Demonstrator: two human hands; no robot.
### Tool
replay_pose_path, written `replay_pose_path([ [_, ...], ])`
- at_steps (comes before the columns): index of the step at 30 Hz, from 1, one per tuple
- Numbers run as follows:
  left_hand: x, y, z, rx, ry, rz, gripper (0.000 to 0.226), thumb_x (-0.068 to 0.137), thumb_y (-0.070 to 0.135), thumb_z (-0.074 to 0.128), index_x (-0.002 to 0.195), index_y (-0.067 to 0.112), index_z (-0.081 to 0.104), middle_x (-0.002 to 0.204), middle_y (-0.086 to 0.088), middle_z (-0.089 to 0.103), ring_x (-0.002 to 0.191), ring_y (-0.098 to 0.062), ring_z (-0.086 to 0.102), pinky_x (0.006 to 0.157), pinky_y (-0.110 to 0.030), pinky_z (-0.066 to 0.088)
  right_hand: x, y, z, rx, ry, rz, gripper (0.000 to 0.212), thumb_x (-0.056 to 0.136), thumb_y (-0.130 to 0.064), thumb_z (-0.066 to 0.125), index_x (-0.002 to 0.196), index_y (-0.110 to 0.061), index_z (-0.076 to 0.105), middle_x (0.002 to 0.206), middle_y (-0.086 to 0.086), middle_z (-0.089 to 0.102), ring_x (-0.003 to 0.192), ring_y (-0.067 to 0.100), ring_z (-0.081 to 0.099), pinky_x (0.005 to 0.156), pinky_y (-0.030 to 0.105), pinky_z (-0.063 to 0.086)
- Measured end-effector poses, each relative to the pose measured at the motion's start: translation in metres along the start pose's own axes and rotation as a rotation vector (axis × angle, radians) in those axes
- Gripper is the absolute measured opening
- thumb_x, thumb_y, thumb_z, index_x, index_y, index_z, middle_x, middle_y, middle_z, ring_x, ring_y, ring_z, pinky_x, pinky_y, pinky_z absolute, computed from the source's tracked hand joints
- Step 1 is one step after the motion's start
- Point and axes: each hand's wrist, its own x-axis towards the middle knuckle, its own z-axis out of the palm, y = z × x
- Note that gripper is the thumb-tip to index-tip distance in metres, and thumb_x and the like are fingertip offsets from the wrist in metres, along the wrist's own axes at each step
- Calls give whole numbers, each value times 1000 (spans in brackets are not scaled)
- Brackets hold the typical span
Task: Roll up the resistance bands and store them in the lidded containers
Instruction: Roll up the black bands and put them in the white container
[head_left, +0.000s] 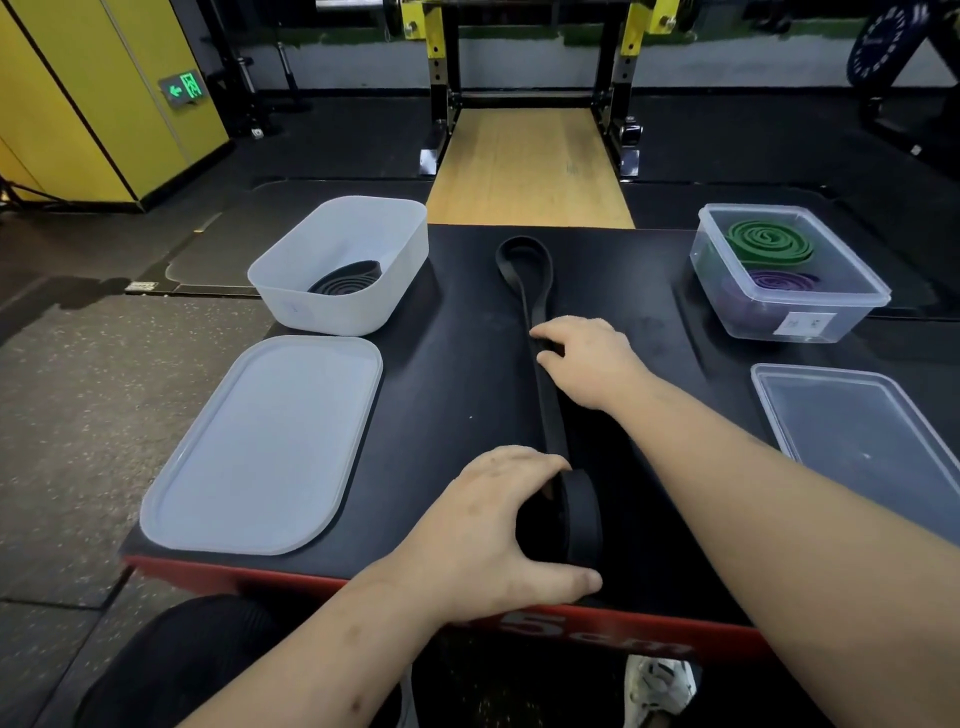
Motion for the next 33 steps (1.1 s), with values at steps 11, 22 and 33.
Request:
replay_pose_path([
  [11, -5, 5, -1, 29, 7, -16, 95, 72, 67, 77, 152, 37, 36, 153, 21, 34, 143, 2, 22, 105, -4, 13, -68, 2, 2, -13, -62, -136, 47, 107, -27, 48, 154, -24, 47, 165, -4, 36, 150, 18, 36, 122, 31, 26],
  [22, -10, 20, -3, 13, 14, -1, 81, 75, 57, 80, 145, 36, 47, 111, 50, 33, 115, 27, 27, 92, 8, 16, -135, 15, 7, 85, -68, -278, 38, 105, -26, 59, 142, -32, 61, 158, -12, 46, 145, 10, 41, 120, 25, 30],
  [33, -3, 9, 1, -15, 15, 12, 77, 73, 66, 76, 141, 43, 48, 131, 38, 41, 136, 15, 28, 112, -9, 23, -190, 20, -15, 324, -266, -183, 98, 76, -50, 85, 148, -69, 21, 139, -39, 47, 134, -14, 41, 113, 22, 38],
])
